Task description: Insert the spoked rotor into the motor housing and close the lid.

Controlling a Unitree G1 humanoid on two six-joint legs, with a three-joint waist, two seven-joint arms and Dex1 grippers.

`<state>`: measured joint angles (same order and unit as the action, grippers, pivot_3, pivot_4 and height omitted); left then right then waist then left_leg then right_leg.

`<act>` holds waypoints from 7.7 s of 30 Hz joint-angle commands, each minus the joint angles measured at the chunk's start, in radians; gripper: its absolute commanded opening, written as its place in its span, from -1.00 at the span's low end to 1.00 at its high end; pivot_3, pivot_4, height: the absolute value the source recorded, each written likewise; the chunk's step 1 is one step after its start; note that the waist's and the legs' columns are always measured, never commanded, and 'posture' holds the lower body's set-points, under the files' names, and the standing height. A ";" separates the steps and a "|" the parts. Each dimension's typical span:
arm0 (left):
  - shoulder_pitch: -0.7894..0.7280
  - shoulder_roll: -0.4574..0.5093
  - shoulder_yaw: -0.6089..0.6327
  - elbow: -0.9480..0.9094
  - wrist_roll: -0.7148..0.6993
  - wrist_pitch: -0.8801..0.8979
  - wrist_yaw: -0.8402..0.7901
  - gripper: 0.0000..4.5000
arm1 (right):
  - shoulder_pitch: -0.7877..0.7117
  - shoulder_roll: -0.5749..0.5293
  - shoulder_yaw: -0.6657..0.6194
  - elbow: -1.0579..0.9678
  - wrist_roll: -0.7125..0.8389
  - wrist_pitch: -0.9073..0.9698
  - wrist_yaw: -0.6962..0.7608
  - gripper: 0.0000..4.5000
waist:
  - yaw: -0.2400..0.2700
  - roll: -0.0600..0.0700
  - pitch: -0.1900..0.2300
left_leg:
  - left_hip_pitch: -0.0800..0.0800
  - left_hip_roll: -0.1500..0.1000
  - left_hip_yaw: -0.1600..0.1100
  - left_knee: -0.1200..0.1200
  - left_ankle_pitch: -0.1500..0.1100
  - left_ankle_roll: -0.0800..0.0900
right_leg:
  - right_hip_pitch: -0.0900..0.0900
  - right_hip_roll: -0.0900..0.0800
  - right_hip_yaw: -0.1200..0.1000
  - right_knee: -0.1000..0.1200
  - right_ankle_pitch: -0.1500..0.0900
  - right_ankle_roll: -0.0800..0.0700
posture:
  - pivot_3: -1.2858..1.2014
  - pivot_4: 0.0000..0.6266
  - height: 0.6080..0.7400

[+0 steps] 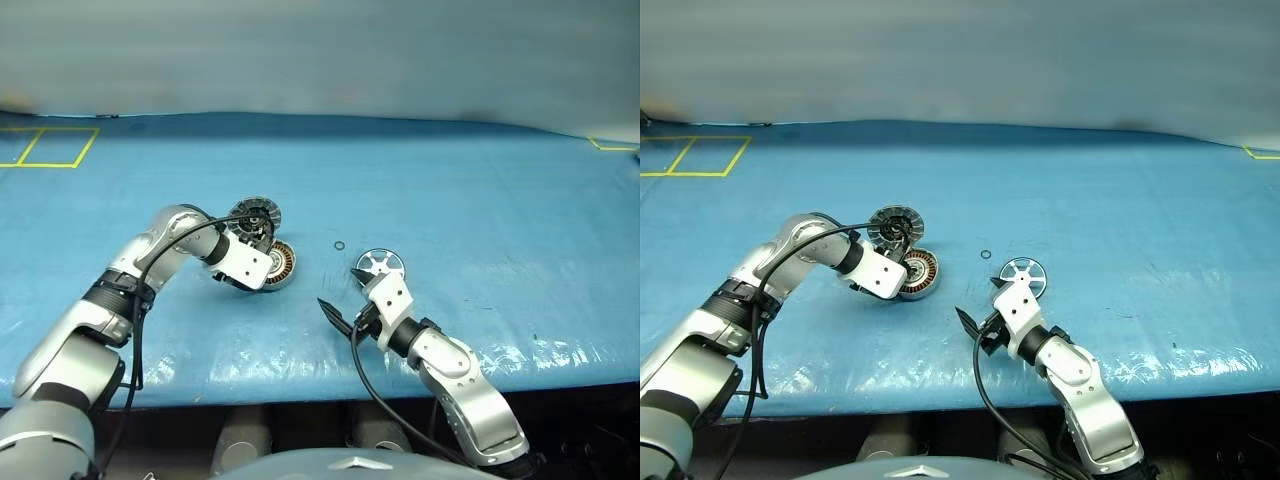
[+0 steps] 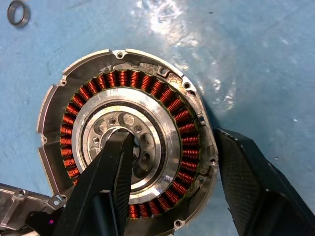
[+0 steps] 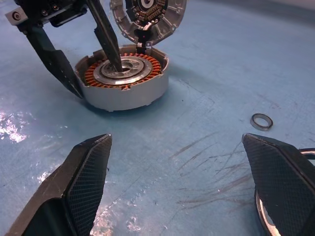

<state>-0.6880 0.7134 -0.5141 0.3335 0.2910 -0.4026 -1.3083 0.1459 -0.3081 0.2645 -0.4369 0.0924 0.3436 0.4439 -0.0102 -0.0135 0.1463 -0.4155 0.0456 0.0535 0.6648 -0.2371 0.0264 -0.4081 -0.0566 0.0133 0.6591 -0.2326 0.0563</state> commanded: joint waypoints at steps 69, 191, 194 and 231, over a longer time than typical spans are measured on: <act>0.529 -0.018 0.501 -0.835 -0.614 0.795 0.310 0.68 | -0.222 -0.078 -0.137 -0.068 0.212 0.121 0.104 1.00 | -0.003 -0.004 0.002 | 0.000 0.001 -0.002 0.002 0.000 0.000 | -0.001 0.001 0.001 0.001 -0.002 0.006 | 0.03 -0.52 1.00; 0.825 -0.021 0.394 -0.881 -0.540 0.739 0.493 0.70 | -0.414 -0.223 0.143 0.005 0.169 0.318 0.367 -0.67 | 0.000 -0.005 0.006 | -0.002 0.000 -0.001 -0.006 -0.001 -0.001 | -0.006 -0.003 -0.002 -0.002 -0.002 -0.004 | 0.03 -0.52 1.00; 0.846 -0.035 0.402 -0.893 -0.545 0.728 0.509 0.70 | -0.441 -0.214 0.170 0.026 0.165 0.314 0.387 -0.67 | 0.000 -0.005 0.006 | -0.002 0.000 -0.001 -0.006 -0.001 -0.001 | -0.006 -0.003 -0.002 -0.003 -0.003 -0.004 | 0.03 -0.52 1.00; 0.840 -0.045 0.397 -0.888 -0.536 0.728 0.531 0.70 | -0.513 -0.163 0.199 0.175 0.078 0.275 0.404 -0.67 | -0.001 -0.005 0.006 | -0.001 0.000 -0.001 -0.004 -0.001 -0.001 | -0.004 -0.003 -0.002 -0.001 -0.002 -0.004 | 0.03 -0.52 1.00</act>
<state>0.1601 0.6717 -0.1264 -0.5288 -0.2449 0.3409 -0.7805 -0.3668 -0.4636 0.4894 -0.2450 0.1675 0.6203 0.8456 -0.0108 -0.0187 0.1525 -0.4162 0.0459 0.0528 0.6604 -0.2380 0.0256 -0.4125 -0.0600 0.0110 0.6577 -0.2349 0.0523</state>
